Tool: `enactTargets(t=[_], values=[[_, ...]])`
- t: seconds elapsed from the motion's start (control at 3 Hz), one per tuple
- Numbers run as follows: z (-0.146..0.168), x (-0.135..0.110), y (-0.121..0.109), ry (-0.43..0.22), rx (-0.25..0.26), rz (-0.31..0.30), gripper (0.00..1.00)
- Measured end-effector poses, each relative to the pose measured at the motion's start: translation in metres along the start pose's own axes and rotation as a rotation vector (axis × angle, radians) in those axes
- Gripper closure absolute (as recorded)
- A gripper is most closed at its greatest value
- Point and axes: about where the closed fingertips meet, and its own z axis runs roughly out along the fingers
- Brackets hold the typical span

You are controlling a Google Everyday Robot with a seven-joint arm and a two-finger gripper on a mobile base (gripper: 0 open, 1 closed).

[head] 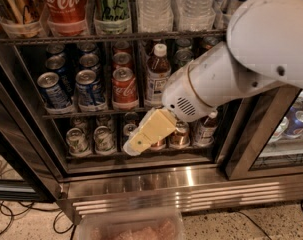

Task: Pick pepsi can from middle shelf of fridge

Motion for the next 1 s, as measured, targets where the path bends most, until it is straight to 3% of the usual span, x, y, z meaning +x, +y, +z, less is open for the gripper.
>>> enactTargets(t=[0.33, 1.0], values=[[0.005, -0.002, 0.005, -0.003, 0.006, -0.008, 0.0], [0.062, -0.033, 0.034, -0.023, 0.075, -0.09, 0.0]])
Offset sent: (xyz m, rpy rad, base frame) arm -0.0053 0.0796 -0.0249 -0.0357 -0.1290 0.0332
